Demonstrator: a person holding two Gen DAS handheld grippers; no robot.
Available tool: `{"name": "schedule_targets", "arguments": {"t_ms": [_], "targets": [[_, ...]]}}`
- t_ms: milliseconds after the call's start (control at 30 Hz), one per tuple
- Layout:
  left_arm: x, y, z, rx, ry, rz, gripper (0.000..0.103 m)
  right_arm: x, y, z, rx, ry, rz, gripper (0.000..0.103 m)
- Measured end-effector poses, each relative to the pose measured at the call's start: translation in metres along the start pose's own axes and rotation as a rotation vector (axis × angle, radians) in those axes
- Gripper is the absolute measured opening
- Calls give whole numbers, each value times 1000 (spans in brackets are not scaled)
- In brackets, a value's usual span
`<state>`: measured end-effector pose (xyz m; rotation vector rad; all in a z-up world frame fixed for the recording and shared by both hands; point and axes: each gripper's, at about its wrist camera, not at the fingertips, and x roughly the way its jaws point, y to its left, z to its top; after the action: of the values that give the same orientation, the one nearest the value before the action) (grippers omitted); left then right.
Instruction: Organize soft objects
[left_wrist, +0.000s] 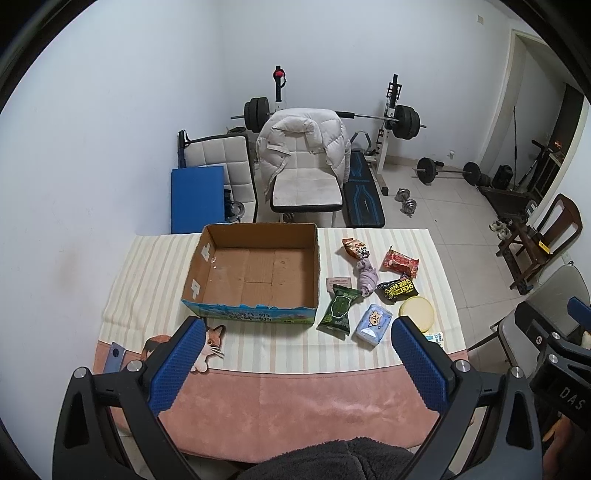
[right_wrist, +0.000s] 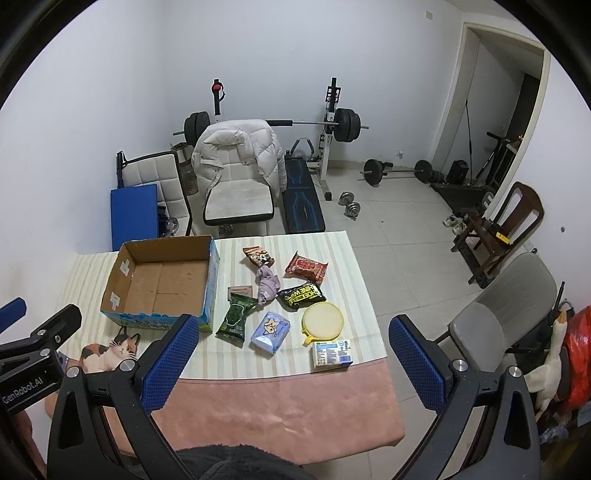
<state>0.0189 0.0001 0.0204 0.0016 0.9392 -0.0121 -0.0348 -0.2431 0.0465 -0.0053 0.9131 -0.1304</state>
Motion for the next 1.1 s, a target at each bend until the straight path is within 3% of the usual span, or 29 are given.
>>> {"name": "schedule_targets", "arguments": {"t_ms": [233,333,400,500,567,767,900,1100], "targets": [[71,-25,27,63,55,-16,103,68,-41,14,96,89,36,103],[116,-45,31,102,109,-18,103,124,-64,10,114,188,11,103],[160,-61,33,143,187,-20,103,175,-77,3,114,299,-6,103],[229,-90,28,219,306,-20,103,247,-101,-23,154,438,-11,103],[268,-109,24,263,364,-7,97,298,-116,-46,204,532,-15,103],[380,-147,6,380,556,42,94,417,-155,-126,520,755,6,103],[441,-155,-5,432,682,115,91,451,-160,-166,706,810,47,101],[493,-164,-18,528,781,195,87,475,-152,-187,802,860,72,94]]}}
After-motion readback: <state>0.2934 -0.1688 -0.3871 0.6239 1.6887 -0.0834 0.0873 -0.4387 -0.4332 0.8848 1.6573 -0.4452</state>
